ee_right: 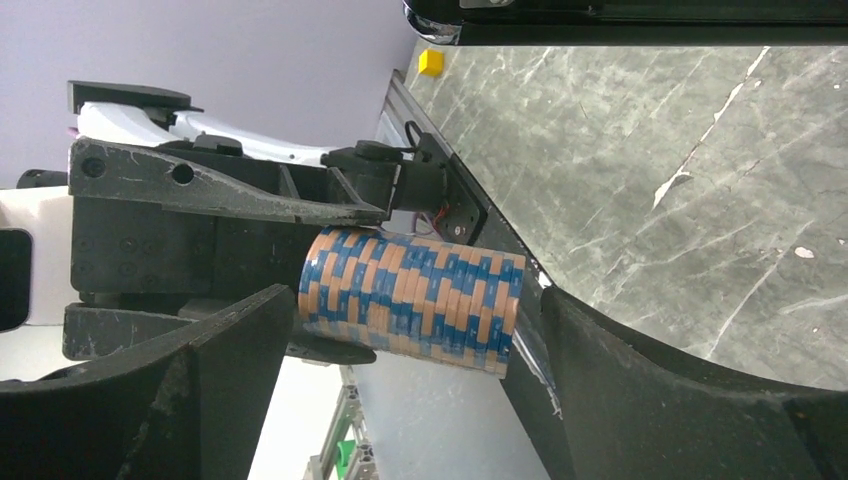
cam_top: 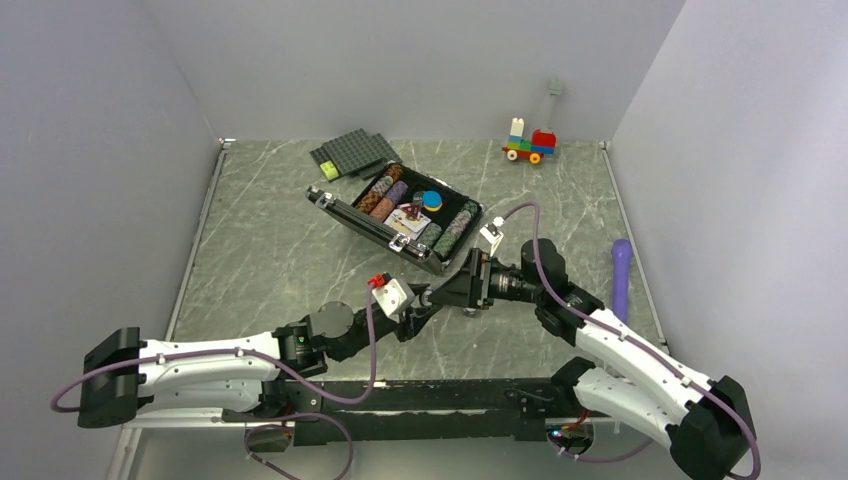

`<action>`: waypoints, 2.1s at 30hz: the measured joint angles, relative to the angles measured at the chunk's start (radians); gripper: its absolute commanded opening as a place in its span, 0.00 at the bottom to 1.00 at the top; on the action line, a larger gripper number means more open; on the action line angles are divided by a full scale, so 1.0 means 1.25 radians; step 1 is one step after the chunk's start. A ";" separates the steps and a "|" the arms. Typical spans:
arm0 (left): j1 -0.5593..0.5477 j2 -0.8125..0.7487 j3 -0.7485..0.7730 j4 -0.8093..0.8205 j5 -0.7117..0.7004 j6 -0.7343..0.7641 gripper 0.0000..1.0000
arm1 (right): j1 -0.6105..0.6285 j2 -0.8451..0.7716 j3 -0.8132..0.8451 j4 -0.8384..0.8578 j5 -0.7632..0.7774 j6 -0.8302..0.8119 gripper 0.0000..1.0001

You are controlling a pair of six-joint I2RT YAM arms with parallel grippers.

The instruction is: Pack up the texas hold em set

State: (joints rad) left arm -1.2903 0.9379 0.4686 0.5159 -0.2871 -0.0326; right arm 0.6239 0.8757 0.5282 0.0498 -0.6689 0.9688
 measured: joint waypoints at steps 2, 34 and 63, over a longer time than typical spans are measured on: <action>0.000 0.002 0.000 0.000 0.002 0.000 0.00 | 0.004 0.002 0.003 -0.002 0.008 -0.002 0.93; 0.113 -0.078 0.159 -0.296 0.049 -0.016 0.99 | -0.122 0.009 0.190 -0.372 0.236 -0.312 0.00; 0.721 -0.252 0.216 -0.818 0.170 -0.024 1.00 | -0.263 0.949 0.896 -0.373 0.242 -0.983 0.00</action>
State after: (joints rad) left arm -0.3885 0.6224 0.7387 -0.5064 -0.0750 -0.0631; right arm 0.2951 2.0613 1.6485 -0.4164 -0.3664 -0.2596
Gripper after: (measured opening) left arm 0.994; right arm 0.722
